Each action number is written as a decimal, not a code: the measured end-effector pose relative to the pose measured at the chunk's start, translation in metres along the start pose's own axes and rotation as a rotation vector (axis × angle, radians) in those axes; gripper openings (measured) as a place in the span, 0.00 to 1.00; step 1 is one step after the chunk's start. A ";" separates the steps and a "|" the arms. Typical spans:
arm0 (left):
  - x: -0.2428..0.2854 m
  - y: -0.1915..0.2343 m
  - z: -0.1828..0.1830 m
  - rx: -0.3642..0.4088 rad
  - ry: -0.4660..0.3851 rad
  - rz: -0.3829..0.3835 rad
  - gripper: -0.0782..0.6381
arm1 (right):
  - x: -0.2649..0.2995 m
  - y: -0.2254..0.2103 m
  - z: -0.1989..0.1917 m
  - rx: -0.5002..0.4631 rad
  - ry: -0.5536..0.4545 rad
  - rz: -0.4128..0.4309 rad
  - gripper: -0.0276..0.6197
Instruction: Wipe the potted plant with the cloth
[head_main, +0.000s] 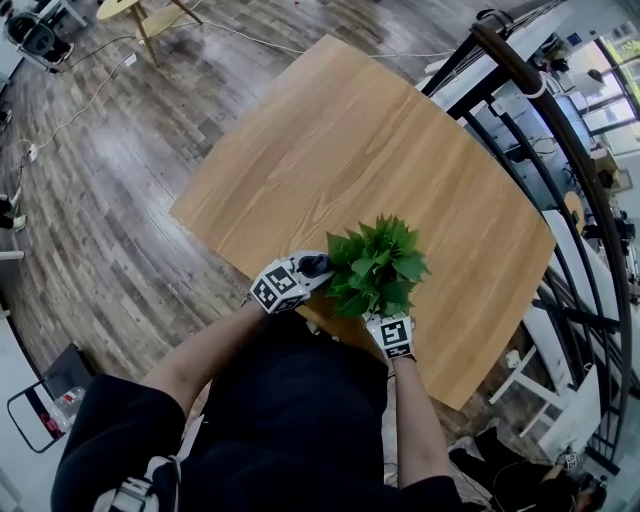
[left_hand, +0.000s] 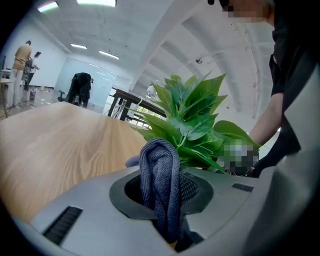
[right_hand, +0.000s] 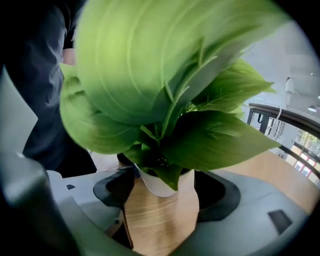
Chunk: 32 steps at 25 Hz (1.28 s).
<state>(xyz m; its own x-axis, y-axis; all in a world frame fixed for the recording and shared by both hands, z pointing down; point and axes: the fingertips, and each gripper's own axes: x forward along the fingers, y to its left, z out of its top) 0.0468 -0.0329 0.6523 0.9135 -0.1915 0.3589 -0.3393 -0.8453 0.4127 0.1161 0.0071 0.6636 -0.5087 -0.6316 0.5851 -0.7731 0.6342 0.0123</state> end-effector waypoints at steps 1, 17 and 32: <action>0.000 -0.004 -0.001 -0.010 0.004 -0.023 0.24 | 0.001 -0.001 0.000 0.010 0.000 -0.006 0.59; 0.001 -0.021 -0.020 -0.014 0.055 -0.040 0.24 | 0.002 0.001 -0.006 0.038 0.020 -0.030 0.59; -0.004 0.019 -0.001 0.012 0.021 0.045 0.24 | -0.004 0.011 0.002 0.010 -0.006 -0.008 0.60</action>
<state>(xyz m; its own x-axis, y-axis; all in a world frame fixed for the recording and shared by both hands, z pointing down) 0.0366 -0.0480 0.6600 0.8926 -0.2192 0.3940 -0.3770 -0.8421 0.3856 0.1096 0.0159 0.6599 -0.5051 -0.6393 0.5798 -0.7807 0.6248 0.0087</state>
